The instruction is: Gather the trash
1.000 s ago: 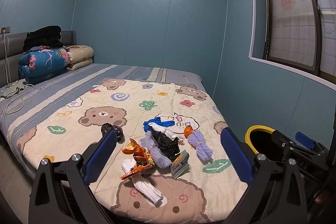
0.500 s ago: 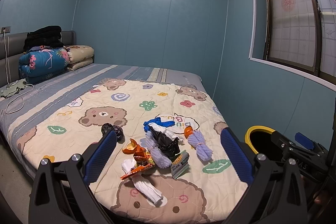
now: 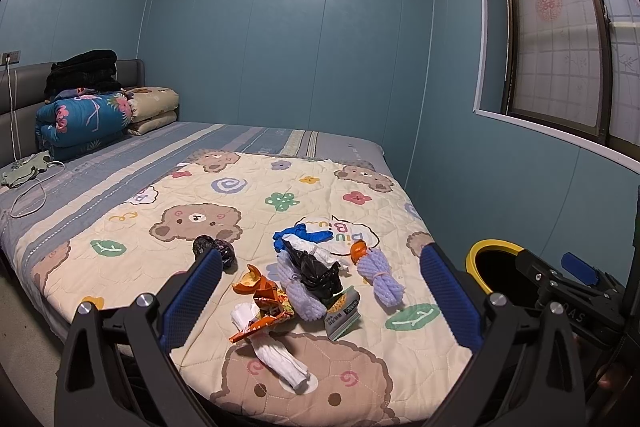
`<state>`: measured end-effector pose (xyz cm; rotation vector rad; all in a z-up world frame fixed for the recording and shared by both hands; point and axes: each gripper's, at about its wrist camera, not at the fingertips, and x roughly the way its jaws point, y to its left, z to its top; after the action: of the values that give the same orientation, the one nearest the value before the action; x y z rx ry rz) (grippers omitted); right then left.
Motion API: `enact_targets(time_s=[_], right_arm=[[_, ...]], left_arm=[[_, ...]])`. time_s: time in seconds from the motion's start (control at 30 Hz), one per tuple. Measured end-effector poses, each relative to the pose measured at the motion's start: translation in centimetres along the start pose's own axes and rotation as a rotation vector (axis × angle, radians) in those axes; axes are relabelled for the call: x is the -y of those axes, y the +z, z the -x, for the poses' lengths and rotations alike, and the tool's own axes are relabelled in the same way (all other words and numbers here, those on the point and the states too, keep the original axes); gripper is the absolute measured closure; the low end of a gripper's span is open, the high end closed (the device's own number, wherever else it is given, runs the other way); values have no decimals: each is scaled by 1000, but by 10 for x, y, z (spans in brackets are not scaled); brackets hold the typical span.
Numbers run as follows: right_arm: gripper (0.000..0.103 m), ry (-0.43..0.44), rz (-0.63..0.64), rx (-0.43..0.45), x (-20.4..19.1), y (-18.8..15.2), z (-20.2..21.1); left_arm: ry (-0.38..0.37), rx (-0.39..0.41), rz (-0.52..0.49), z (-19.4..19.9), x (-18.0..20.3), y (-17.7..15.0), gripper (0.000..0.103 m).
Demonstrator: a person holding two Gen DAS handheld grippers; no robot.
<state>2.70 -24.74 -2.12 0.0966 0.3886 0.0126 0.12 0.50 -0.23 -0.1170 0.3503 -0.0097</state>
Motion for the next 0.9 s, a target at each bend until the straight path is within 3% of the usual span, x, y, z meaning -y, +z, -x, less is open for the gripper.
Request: enact_targets(time_s=[0.7,0.9], right_arm=[[8,-2,-1,-2,0,-1,0],[8,-39,-3,-25,4,-2,-9]], left_arm=[[4,-1,3,-1,0,-1,7],[10,-36,12,-12,-6,-2,7]])
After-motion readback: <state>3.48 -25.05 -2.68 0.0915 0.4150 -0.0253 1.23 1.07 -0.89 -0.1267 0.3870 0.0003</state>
